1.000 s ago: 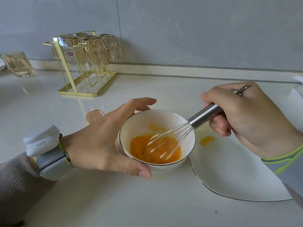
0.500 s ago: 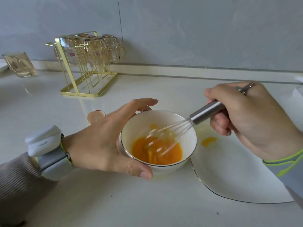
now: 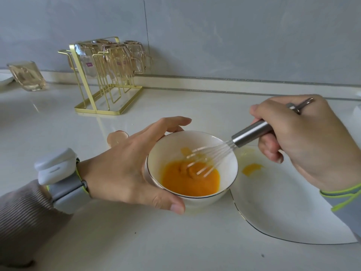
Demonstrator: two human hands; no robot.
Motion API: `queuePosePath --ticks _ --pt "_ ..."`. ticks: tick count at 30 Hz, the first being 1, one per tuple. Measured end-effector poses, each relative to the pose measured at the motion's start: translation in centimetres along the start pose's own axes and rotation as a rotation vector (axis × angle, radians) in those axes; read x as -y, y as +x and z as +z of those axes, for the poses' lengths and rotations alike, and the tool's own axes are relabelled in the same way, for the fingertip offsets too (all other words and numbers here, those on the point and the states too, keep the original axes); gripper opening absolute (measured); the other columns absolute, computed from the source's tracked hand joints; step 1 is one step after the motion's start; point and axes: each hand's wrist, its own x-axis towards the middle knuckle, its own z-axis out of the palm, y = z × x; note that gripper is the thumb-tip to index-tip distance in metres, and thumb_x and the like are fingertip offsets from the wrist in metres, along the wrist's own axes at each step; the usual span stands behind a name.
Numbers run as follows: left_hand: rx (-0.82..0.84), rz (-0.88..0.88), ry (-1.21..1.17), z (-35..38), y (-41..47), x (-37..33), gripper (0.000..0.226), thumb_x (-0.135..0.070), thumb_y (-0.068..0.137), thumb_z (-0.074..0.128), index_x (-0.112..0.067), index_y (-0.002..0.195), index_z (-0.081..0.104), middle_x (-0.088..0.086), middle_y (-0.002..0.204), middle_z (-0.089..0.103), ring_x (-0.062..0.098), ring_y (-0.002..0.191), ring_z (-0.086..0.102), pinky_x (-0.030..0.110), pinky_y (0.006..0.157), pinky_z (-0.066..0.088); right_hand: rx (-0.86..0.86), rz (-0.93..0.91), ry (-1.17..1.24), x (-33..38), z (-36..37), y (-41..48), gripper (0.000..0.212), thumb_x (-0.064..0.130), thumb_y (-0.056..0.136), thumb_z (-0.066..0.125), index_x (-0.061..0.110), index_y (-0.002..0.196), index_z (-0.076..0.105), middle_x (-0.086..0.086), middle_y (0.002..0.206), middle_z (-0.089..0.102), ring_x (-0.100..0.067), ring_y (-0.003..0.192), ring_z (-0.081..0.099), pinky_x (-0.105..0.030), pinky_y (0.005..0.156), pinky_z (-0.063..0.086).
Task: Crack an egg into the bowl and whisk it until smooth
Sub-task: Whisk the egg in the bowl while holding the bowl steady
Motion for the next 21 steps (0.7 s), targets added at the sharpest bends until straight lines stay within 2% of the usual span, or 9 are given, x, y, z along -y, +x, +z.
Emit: queuePosePath --ticks 4,9,12,14,17,21 --pt "0.003 -0.013 0.015 -0.04 -0.02 0.14 0.121 -0.093 0.049 0.067 -0.044 0.151 0.024 -0.019 0.146 0.049 0.009 0.129 0.058 0.038 0.100 0.055 0.007 0.008 0.043 -0.05 -0.06 -0.01 0.042 0.013 0.092 0.059 -0.006 0.058 0.043 -0.004 0.034 0.036 -0.024 0.033 0.035 -0.025 0.039 0.031" --pt "0.006 -0.017 0.016 0.03 0.00 0.03 0.119 -0.093 0.049 0.066 -0.044 0.150 0.025 -0.020 0.145 0.049 0.007 0.129 0.057 0.031 0.099 0.054 0.009 -0.008 0.005 0.03 -0.21 0.02 0.040 0.013 0.091 0.059 -0.004 0.056 0.048 -0.006 0.033 0.039 -0.025 0.033 0.036 -0.026 0.040 0.033" --pt "0.007 -0.014 0.018 0.00 0.00 0.03 0.119 -0.092 0.050 0.068 -0.044 0.150 0.025 -0.017 0.144 0.050 0.010 0.127 0.058 0.034 0.099 0.054 -0.031 -0.050 -0.029 0.06 -0.27 0.05 0.039 0.019 0.087 0.060 -0.004 0.057 0.048 -0.005 0.033 0.039 -0.025 0.033 0.037 -0.027 0.040 0.033" --pt "0.003 -0.006 0.026 0.01 0.00 0.11 0.119 -0.092 0.051 0.067 -0.043 0.150 0.025 -0.016 0.145 0.050 0.011 0.128 0.058 0.036 0.099 0.054 0.002 -0.030 -0.015 0.12 -0.23 0.09 0.038 0.021 0.083 0.061 -0.004 0.057 0.047 -0.006 0.033 0.037 -0.025 0.033 0.035 -0.027 0.041 0.032" --pt "0.003 -0.005 0.022 0.05 0.04 0.09 0.119 -0.093 0.051 0.065 -0.042 0.151 0.025 -0.017 0.145 0.049 0.011 0.128 0.058 0.035 0.099 0.055 0.008 -0.026 -0.001 -0.01 -0.26 0.07 0.044 0.018 0.090 0.061 0.001 0.051 0.049 -0.005 0.033 0.039 -0.025 0.033 0.037 -0.025 0.039 0.033" --pt "0.006 -0.008 0.026 0.00 0.02 0.07 0.120 -0.093 0.051 0.065 -0.041 0.151 0.025 -0.018 0.145 0.049 0.009 0.128 0.058 0.032 0.099 0.055 0.018 -0.024 0.011 -0.05 -0.18 0.15 0.041 0.016 0.092 0.058 -0.003 0.056 0.048 -0.005 0.033 0.038 -0.025 0.033 0.035 -0.026 0.041 0.033"
